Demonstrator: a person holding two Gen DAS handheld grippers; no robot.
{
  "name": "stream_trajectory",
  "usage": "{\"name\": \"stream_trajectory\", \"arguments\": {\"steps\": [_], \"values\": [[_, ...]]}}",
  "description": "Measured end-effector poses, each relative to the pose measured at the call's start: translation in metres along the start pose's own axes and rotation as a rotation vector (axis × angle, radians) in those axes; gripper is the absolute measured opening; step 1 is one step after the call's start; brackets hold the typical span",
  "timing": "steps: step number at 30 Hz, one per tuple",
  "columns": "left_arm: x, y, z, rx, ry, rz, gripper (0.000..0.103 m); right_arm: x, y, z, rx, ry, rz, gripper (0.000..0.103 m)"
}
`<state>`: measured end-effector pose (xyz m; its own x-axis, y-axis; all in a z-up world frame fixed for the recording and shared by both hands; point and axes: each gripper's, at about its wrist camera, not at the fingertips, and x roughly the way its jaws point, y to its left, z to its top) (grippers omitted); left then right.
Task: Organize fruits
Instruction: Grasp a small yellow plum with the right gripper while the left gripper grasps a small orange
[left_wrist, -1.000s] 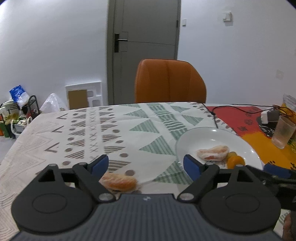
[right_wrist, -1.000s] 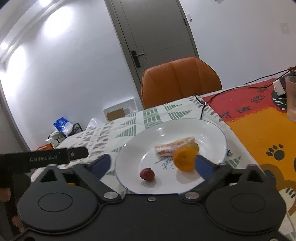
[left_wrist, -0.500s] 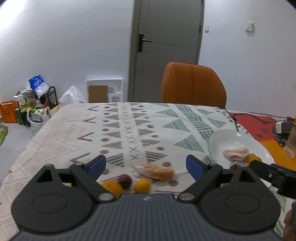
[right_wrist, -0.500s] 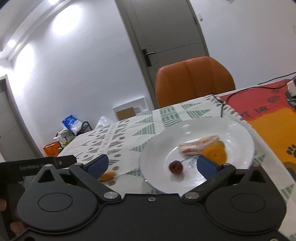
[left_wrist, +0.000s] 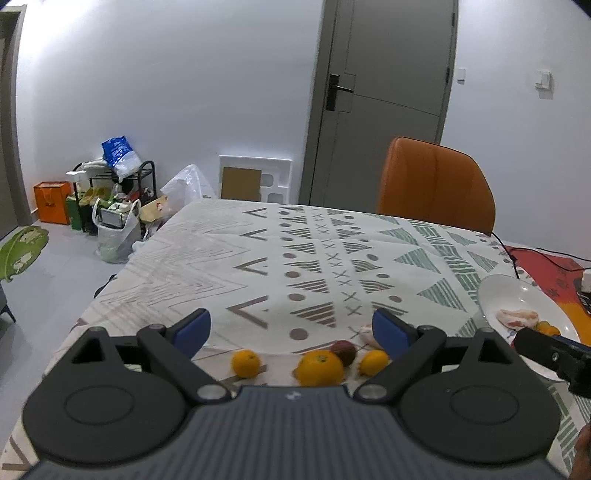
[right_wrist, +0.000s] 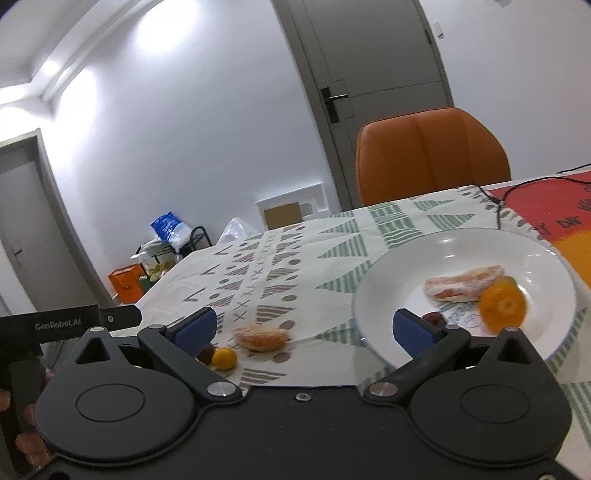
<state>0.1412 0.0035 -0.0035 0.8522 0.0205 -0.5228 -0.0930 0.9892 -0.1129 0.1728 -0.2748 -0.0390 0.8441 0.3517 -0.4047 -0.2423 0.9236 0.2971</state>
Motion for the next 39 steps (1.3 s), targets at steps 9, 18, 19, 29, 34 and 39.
{"name": "stream_trajectory", "arguments": {"steps": [9, 18, 19, 29, 34, 39], "values": [[0.002, 0.026, -0.007, -0.036, 0.041, 0.000, 0.093, 0.010, 0.020, -0.002, -0.035, 0.024, 0.016, 0.103], [0.010, 0.054, -0.013, -0.105, 0.061, -0.016, 0.091, 0.025, 0.046, -0.009, -0.093, 0.068, 0.060, 0.103], [0.010, 0.056, -0.014, -0.109, 0.060, -0.018, 0.091, 0.026, 0.049, -0.009, -0.096, 0.074, 0.064, 0.103], [0.015, 0.071, -0.019, -0.119, 0.066, -0.025, 0.085, 0.045, 0.077, -0.018, -0.144, 0.155, 0.133, 0.102], [0.014, 0.078, -0.021, -0.121, 0.064, -0.020, 0.081, 0.056, 0.090, -0.026, -0.164, 0.202, 0.174, 0.099], [0.011, 0.087, -0.022, -0.132, 0.065, -0.007, 0.075, 0.069, 0.102, -0.034, -0.172, 0.241, 0.194, 0.091]]}}
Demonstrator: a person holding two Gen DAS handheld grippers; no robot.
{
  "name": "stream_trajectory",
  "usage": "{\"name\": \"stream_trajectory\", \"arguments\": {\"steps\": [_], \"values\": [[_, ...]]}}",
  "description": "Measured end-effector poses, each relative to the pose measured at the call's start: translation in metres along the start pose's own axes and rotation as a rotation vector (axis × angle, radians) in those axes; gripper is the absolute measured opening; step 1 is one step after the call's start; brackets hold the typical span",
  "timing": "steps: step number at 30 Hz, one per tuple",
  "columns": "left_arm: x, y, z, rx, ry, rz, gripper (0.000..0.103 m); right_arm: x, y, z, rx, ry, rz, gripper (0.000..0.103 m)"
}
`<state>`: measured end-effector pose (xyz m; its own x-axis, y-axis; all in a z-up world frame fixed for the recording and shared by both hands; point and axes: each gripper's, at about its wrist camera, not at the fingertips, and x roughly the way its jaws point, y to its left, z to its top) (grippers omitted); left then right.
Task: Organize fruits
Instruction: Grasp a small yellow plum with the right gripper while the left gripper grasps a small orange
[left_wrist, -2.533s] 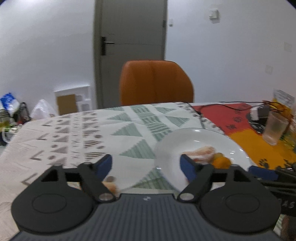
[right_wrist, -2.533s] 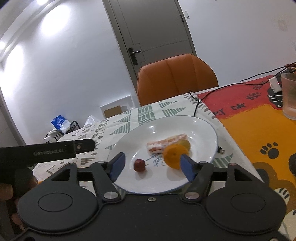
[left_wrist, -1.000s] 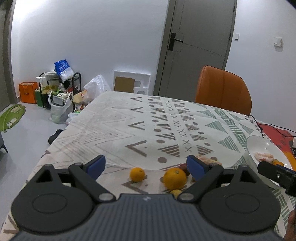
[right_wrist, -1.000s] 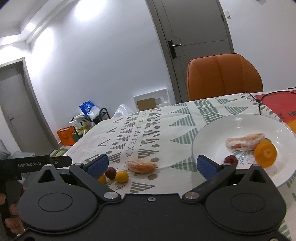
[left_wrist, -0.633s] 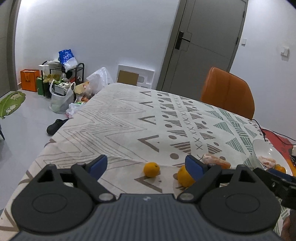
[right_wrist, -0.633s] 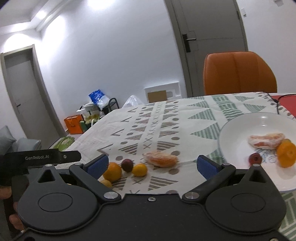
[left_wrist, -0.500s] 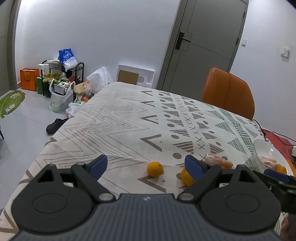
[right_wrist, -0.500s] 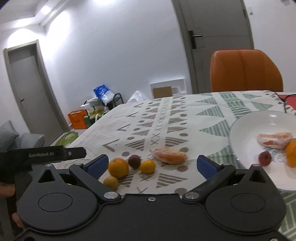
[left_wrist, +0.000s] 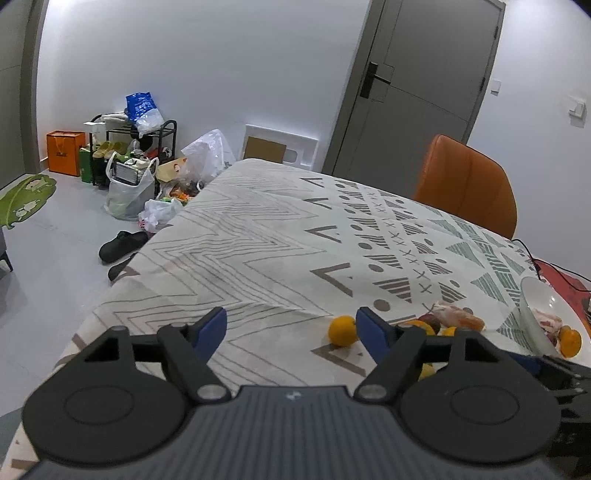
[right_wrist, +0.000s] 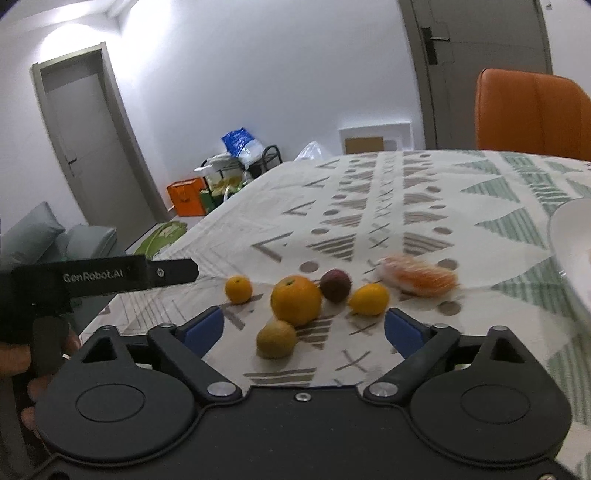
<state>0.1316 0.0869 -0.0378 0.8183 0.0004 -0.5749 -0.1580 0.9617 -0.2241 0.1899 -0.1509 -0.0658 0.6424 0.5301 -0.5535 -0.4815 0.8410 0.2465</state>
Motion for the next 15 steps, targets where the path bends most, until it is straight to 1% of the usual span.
{"name": "stream_trajectory", "arguments": {"steps": [4, 8, 9, 11, 12, 13, 14, 15], "values": [[-0.003, 0.006, 0.001, -0.003, -0.005, 0.011, 0.072, 0.007, 0.006, -0.003, -0.003, 0.017, 0.013, 0.088], [-0.005, 0.010, 0.001, -0.004, -0.006, 0.018, 0.071, 0.012, 0.009, -0.006, -0.003, 0.027, 0.016, 0.087], [-0.005, 0.010, 0.001, -0.003, -0.007, 0.019, 0.071, 0.013, 0.009, -0.006, -0.003, 0.029, 0.018, 0.085], [-0.007, 0.011, 0.001, 0.000, -0.007, 0.019, 0.071, 0.016, 0.011, -0.007, -0.009, 0.035, 0.022, 0.075], [-0.007, 0.011, 0.001, 0.002, -0.007, 0.019, 0.071, 0.018, 0.011, -0.008, -0.015, 0.041, 0.025, 0.058], [-0.007, 0.011, 0.001, 0.001, -0.007, 0.020, 0.071, 0.019, 0.012, -0.008, -0.030, 0.039, 0.019, 0.031], [-0.007, 0.011, 0.001, 0.001, -0.007, 0.020, 0.071, 0.020, 0.014, -0.007, -0.050, 0.049, 0.010, 0.026], [-0.007, 0.011, 0.001, 0.000, -0.007, 0.020, 0.071, 0.021, 0.014, -0.006, -0.052, 0.059, 0.016, 0.025]]}}
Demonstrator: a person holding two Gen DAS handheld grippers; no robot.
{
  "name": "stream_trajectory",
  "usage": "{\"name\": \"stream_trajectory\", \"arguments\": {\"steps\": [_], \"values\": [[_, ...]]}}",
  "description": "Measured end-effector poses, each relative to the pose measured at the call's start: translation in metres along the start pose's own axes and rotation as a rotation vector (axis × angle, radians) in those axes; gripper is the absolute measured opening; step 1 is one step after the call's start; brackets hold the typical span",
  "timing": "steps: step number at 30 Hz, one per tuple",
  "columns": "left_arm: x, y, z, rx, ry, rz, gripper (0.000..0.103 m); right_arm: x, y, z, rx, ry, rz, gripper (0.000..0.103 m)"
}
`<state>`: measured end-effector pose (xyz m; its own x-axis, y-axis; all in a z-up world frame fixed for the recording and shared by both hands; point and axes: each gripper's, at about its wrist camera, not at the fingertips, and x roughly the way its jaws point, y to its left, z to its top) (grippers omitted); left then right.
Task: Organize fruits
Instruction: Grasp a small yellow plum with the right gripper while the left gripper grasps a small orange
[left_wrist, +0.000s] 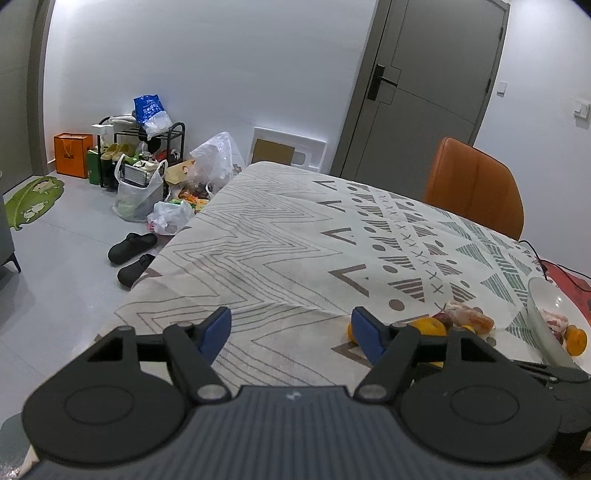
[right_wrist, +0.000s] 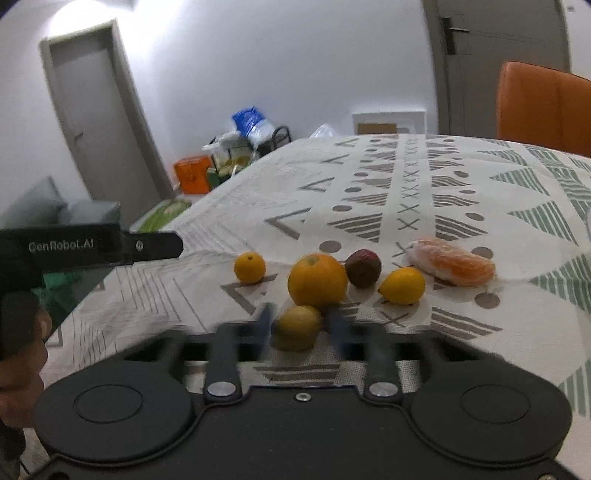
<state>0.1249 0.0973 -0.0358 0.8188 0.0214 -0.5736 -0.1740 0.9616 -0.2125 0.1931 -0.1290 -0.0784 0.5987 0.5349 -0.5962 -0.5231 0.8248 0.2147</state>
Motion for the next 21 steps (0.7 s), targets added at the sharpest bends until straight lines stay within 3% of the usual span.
{"name": "stream_trajectory", "arguments": {"steps": [7, 21], "values": [[0.004, -0.008, -0.001, 0.015, 0.007, -0.028, 0.071, -0.010, -0.004, -0.002, 0.019, 0.006, 0.017, 0.025], [0.028, -0.040, -0.008, 0.068, 0.047, -0.091, 0.062, -0.041, -0.033, -0.003, 0.066, -0.054, -0.063, 0.025]]}}
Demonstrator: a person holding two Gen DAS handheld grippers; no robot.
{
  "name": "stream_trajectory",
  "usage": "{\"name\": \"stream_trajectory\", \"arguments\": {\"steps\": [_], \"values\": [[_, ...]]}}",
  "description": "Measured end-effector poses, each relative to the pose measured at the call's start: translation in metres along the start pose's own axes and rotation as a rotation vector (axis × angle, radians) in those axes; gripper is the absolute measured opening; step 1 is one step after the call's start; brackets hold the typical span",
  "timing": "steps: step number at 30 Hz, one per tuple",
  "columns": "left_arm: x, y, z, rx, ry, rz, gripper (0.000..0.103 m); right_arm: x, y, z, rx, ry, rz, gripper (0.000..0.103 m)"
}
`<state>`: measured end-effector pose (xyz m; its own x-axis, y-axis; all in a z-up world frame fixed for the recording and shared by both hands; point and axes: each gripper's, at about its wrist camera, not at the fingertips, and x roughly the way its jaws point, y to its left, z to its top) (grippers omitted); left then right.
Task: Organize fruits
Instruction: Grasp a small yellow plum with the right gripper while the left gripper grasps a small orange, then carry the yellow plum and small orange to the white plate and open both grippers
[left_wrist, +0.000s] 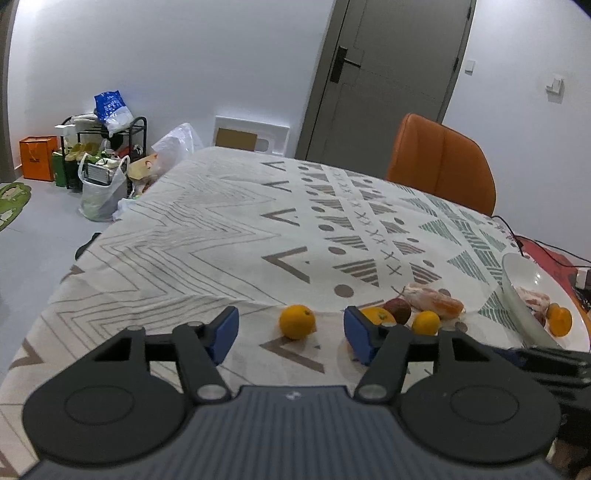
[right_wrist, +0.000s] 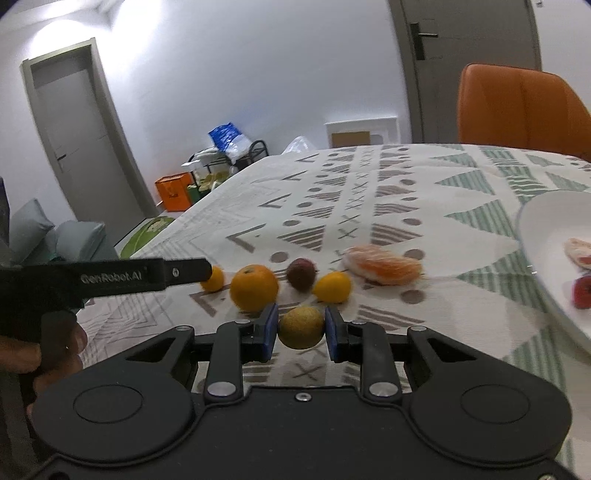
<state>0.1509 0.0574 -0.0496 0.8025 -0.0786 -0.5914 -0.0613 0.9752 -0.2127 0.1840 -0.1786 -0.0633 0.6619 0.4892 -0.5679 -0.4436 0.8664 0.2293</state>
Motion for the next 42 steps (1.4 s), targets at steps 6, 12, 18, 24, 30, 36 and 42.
{"name": "stream_trajectory", "arguments": {"steps": [6, 12, 18, 24, 30, 36, 42], "values": [[0.016, -0.001, -0.005, 0.005, 0.032, 0.029, 0.032, -0.012, -0.018, -0.003, 0.033, -0.018, -0.053, 0.025], [0.004, -0.013, 0.005, 0.023, 0.007, 0.018, 0.020, -0.029, -0.035, -0.005, 0.068, -0.052, -0.084, 0.025], [-0.001, -0.032, 0.009, 0.044, -0.006, -0.013, 0.020, -0.040, -0.048, -0.005, 0.089, -0.081, -0.107, 0.025], [-0.001, -0.059, 0.011, 0.073, -0.007, -0.063, 0.019, -0.055, -0.063, -0.005, 0.108, -0.112, -0.132, 0.025], [0.002, -0.086, 0.012, 0.105, -0.009, -0.104, 0.019, -0.068, -0.078, -0.005, 0.130, -0.139, -0.158, 0.025], [0.001, -0.114, 0.014, 0.149, -0.026, -0.145, 0.019, -0.081, -0.096, -0.007, 0.153, -0.163, -0.177, 0.025], [0.005, -0.138, 0.014, 0.184, -0.031, -0.179, 0.020, -0.089, -0.111, -0.010, 0.176, -0.179, -0.203, 0.025]]}}
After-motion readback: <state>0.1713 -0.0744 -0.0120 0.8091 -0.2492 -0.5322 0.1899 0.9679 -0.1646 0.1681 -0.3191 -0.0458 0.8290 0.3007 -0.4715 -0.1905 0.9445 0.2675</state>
